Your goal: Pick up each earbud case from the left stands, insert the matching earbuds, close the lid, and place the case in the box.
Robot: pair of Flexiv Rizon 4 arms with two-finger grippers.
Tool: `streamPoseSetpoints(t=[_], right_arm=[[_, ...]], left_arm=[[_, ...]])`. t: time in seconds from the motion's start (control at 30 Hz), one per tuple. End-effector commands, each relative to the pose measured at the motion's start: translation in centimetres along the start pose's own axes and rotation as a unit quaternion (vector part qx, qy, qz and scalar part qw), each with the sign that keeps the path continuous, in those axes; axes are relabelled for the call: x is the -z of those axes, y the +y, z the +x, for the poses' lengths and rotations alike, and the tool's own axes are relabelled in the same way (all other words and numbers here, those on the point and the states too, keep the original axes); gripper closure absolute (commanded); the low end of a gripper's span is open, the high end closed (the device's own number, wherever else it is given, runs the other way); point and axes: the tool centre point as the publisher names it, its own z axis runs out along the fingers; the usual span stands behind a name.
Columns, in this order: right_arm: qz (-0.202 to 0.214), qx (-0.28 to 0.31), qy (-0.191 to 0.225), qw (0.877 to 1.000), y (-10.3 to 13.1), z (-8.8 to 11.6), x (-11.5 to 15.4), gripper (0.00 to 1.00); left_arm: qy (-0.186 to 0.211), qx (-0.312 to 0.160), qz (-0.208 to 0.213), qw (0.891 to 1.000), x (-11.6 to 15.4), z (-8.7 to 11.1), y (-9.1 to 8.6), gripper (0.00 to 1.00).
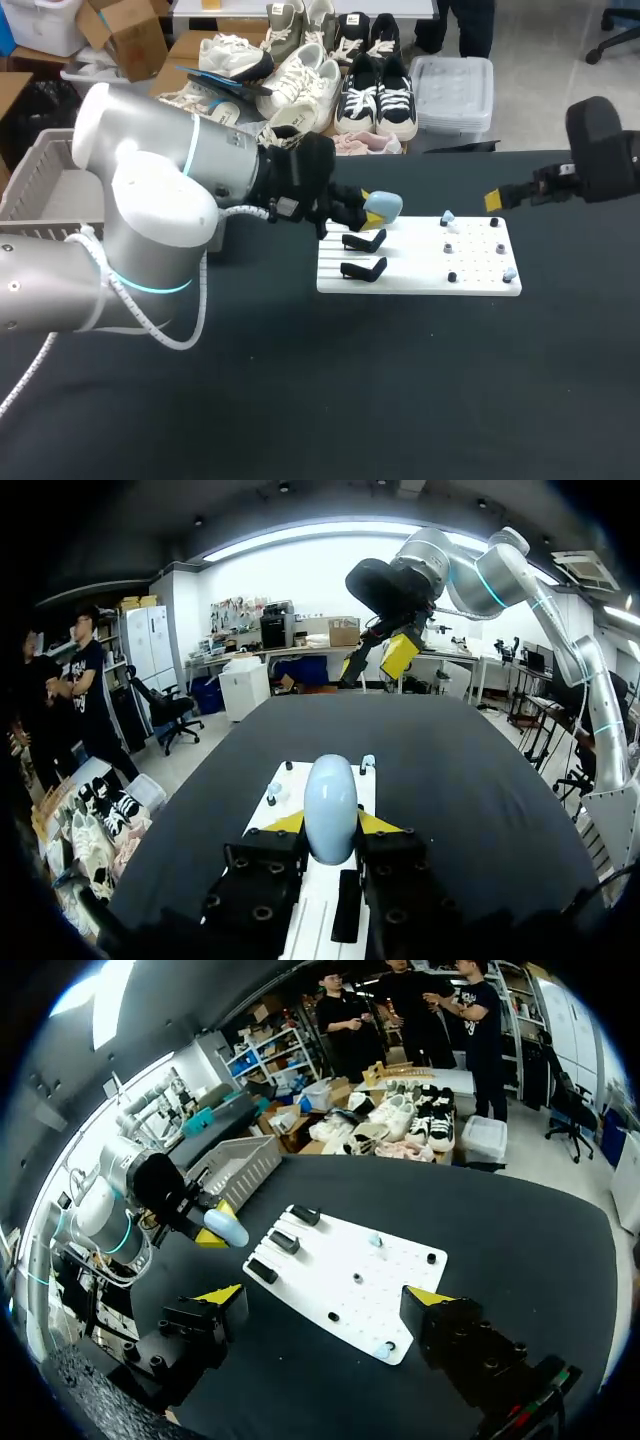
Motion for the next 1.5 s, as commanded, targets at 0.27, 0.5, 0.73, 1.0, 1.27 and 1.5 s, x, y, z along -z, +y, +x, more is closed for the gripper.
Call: streamPoseSetpoints(t=[0.27, 0.5, 0.73, 1.0, 1.27, 1.5], right_arm=[[-0.030, 0.017, 0.015, 0.999, 2.8, 0.1, -2.4, 0.00], [-0.039, 0.021, 0.022, 0.999, 3.6, 0.4, -3.3, 0.00], [-0.044, 0.026, 0.018, 0.999, 4.1, 0.3, -3.5, 0.00], [-0.047, 0.031, 0.017, 0.998, 4.3, 0.1, -3.7, 0.00], [-0.048, 0.030, 0.018, 0.998, 4.1, 0.1, -3.9, 0.00], [-0.049, 0.028, 0.016, 0.998, 4.1, 0.2, -4.1, 0.00]], left_arm=[[0.009, -0.014, 0.003, 1.000, -2.3, -2.5, 0.9, 1.00], [0.006, -0.018, 0.005, 1.000, -3.0, -3.3, 0.4, 1.00], [0.006, -0.023, 0.015, 1.000, -3.5, -3.8, -0.4, 1.00], [0.007, -0.028, 0.027, 0.999, -3.7, -3.9, -1.5, 1.00], [0.004, -0.028, 0.036, 0.999, -3.4, -3.9, -2.4, 1.00], [0.000, -0.029, 0.044, 0.999, -3.3, -3.9, -3.2, 1.00]])
